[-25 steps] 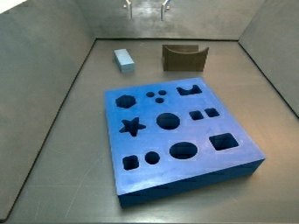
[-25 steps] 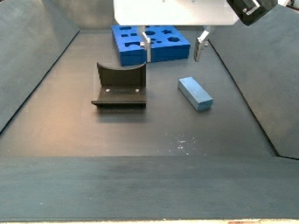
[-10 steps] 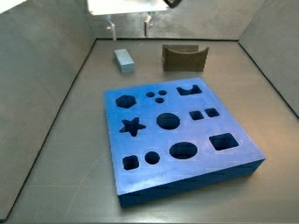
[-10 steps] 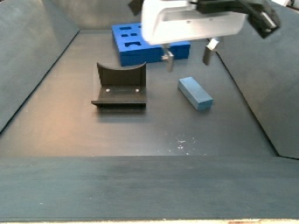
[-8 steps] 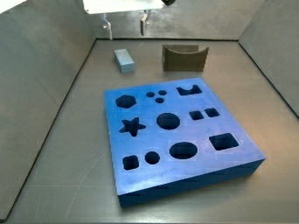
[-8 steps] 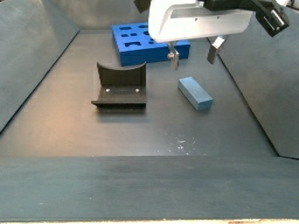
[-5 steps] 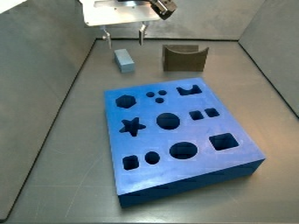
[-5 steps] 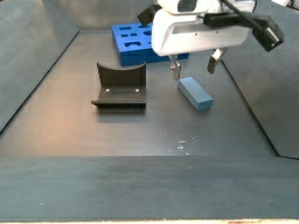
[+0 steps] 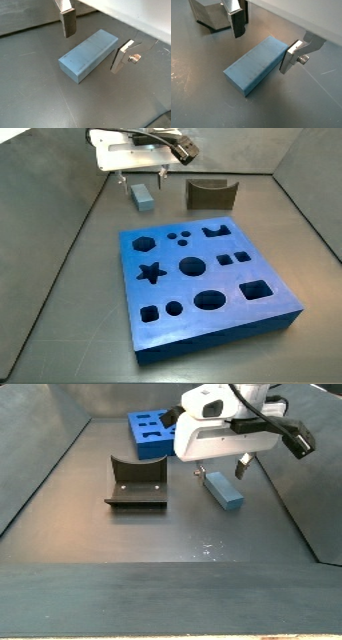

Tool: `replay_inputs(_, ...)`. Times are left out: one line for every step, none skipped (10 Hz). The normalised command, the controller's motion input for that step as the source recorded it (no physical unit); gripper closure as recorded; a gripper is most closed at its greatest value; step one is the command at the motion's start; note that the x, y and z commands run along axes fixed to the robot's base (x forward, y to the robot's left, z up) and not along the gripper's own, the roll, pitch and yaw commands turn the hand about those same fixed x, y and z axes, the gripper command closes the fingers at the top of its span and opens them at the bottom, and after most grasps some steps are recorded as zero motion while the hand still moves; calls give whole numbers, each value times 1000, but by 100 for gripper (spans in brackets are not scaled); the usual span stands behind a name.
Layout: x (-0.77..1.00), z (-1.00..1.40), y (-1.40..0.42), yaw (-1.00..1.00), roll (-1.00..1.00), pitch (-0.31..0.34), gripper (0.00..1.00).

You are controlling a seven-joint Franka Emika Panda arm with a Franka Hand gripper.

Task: Pick up the rectangle object. Move up. Place the rectangle object on the fixture. Regrasp the rectangle object. Move to above the board. Insert the rectangle object.
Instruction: Pick up the rectangle object.

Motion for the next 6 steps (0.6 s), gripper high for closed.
replay_inputs(0, 0, 0, 0, 0, -14, 0)
replay_inputs(0, -466, 0, 0, -63, -423, 0)
replay_inputs(-69, -394, 0, 0, -197, -391, 0)
replay_inputs(0, 0, 0, 0, 0, 23, 0)
replay_inputs(-6, -9, 0, 0, 0, -6, 0)
replay_inputs(-274, 0, -3, -69, 29, -240, 0)
